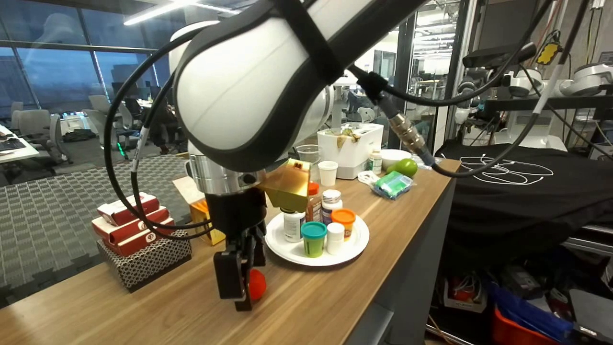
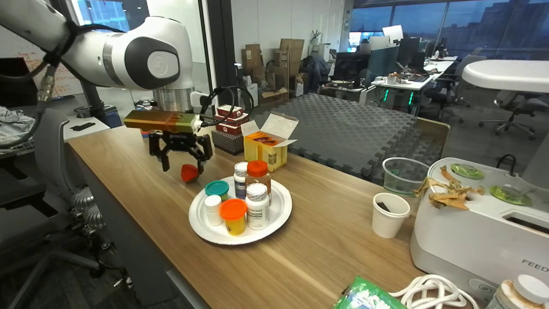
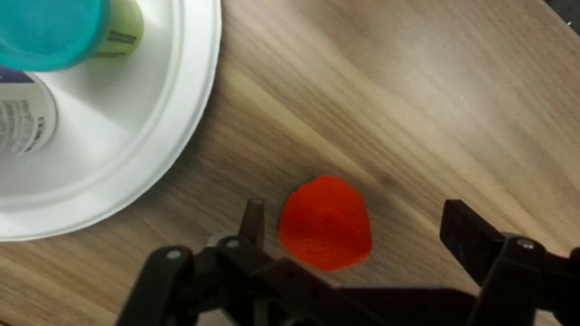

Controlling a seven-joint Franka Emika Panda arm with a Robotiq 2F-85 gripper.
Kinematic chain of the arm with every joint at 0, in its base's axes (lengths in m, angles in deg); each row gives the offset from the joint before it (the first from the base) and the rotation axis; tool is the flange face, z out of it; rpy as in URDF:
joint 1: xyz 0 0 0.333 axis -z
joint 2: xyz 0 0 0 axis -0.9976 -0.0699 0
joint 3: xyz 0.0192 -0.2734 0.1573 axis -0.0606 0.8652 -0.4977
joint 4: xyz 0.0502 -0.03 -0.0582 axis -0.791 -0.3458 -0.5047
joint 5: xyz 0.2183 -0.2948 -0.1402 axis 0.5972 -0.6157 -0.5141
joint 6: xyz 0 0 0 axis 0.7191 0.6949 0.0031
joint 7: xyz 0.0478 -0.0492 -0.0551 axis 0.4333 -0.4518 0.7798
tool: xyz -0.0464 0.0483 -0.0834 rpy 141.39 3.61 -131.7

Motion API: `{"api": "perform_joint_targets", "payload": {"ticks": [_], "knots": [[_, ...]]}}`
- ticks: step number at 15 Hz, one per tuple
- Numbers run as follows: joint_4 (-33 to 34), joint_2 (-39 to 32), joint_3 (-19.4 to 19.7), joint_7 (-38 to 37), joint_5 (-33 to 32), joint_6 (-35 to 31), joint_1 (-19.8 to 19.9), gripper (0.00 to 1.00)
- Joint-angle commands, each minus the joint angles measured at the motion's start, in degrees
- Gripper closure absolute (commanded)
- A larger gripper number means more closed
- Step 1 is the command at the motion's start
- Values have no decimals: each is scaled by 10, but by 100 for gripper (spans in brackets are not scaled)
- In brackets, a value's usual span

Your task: Put the bottles and red plushy on the plate

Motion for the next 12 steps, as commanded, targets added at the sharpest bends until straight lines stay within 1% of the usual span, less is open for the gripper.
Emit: {"api": "perform_joint_targets", "payload": {"ticks": [1, 4, 5, 6, 7, 8, 12], "knots": [[48, -26, 4, 12, -6, 19, -3, 0], [63, -38, 5, 16, -7, 27, -3, 0], [66, -42, 6, 16, -8, 29, -3, 6], [67, -42, 7, 16, -9, 27, -4, 27], [68, -44, 8, 16, -11, 28, -4, 30], [67, -43, 9, 15, -12, 29, -3, 30], [50, -29, 16, 4, -19, 19, -3, 62]]}}
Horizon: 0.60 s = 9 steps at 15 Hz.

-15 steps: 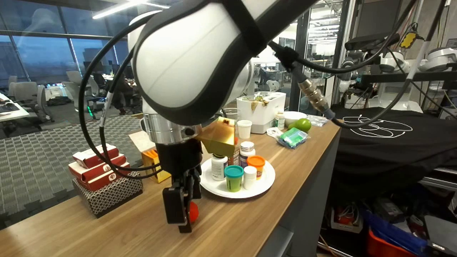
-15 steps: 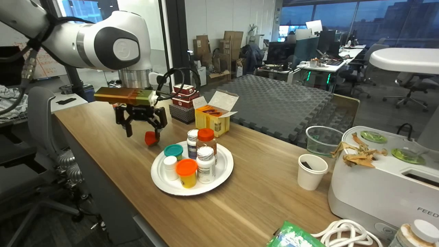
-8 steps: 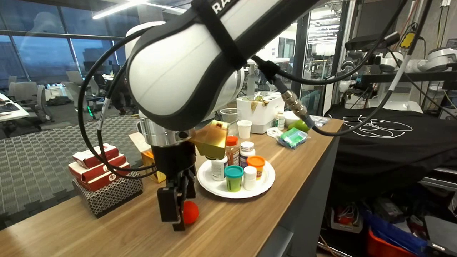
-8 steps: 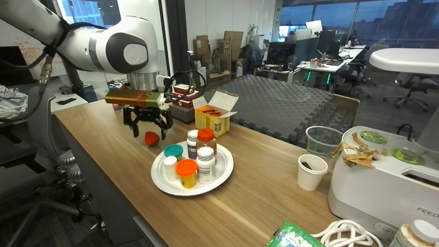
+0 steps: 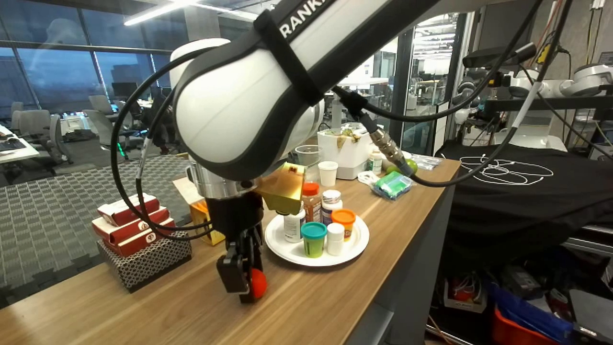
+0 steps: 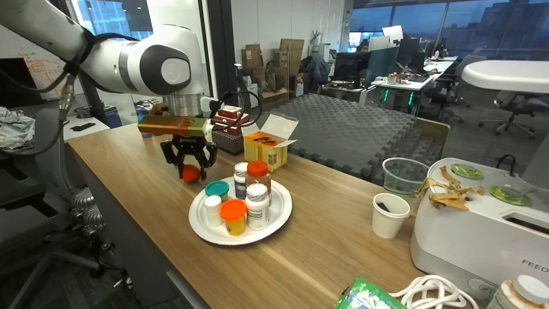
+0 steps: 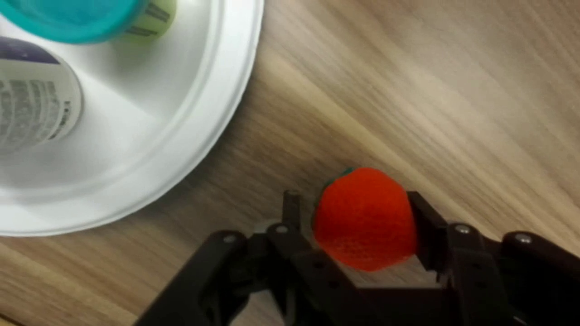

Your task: Put the bottles and red plushy on the plate

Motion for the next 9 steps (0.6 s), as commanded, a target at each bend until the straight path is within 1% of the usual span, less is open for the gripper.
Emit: {"api": "perform_joint_targets", "payload": {"ticks": [1, 2, 3, 7, 9], "knots": [[5, 11, 9, -9, -11, 7, -5, 70], [3, 16, 11, -15, -12, 7, -6, 76], [0, 22, 12, -17, -12, 3, -6, 75], [-12, 56, 20, -41, -9, -9, -2, 76], [-20, 73, 32, -59, -17, -24, -1, 76]]}}
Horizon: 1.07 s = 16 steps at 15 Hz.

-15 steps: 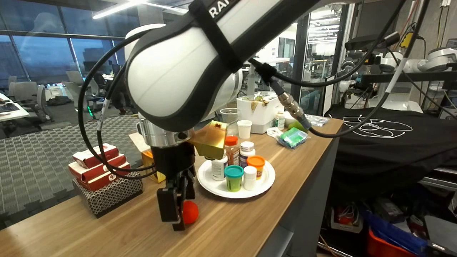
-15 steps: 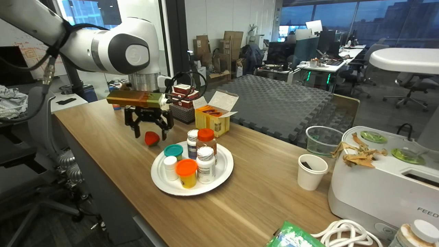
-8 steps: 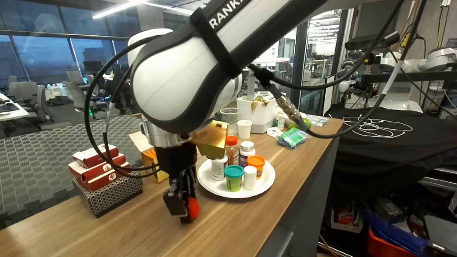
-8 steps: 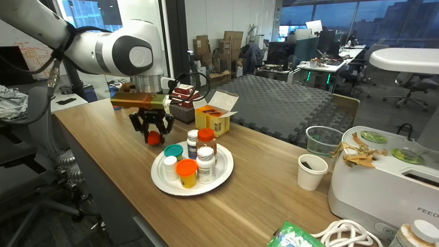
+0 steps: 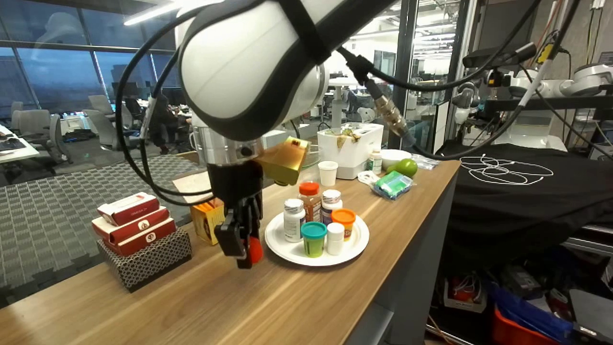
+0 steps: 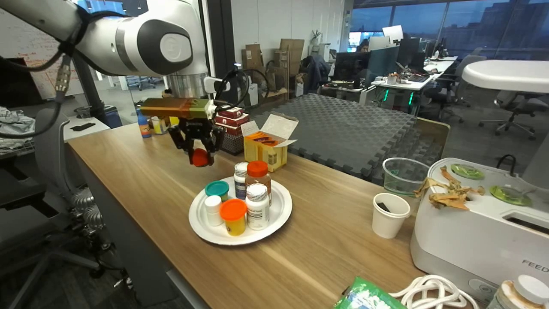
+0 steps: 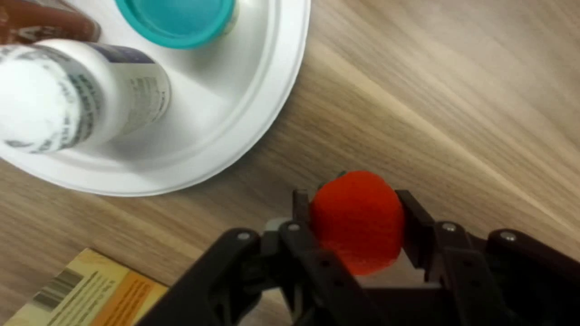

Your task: Put the bottles and red plushy on the plate

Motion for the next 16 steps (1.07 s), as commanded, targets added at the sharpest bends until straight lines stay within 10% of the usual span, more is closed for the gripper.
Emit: {"api": "perform_joint_targets", "payload": {"ticks": [1, 16], "knots": [[-24, 43, 22, -38, -19, -26, 1, 76], [-56, 46, 44, -36, -15, -18, 35, 76]]}}
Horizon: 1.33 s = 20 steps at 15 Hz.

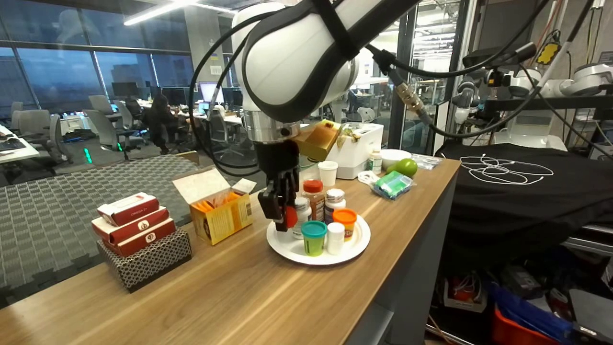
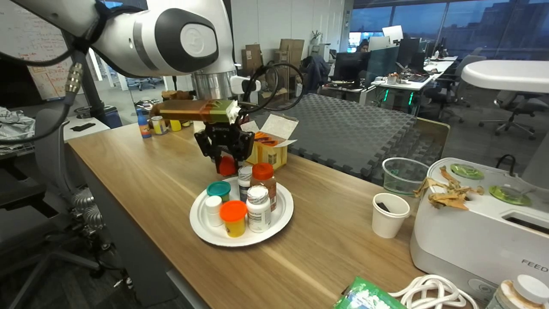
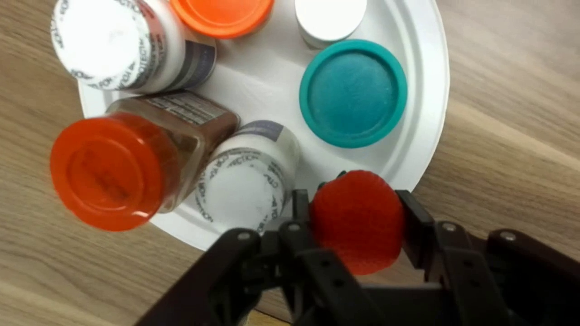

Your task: Put the bottles and red plushy on the plate

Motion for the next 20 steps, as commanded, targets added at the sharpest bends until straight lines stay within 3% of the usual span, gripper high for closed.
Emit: {"api": "perform_joint_targets", "payload": {"ticks": [1, 2, 6, 12, 16, 18, 20], "knots": [[-24, 16, -6, 0, -7, -12, 3, 76], [-28, 17, -7, 1, -6, -14, 3, 33], [-43, 25, -10, 8, -11, -40, 3, 3], [-55, 39, -16, 24, -6, -50, 5, 0], [-31, 63, -17, 27, -10, 17, -2, 0], [-17, 85, -9, 8, -24, 80, -9, 0], [-20, 118, -1, -24, -37, 100, -8, 0]]}}
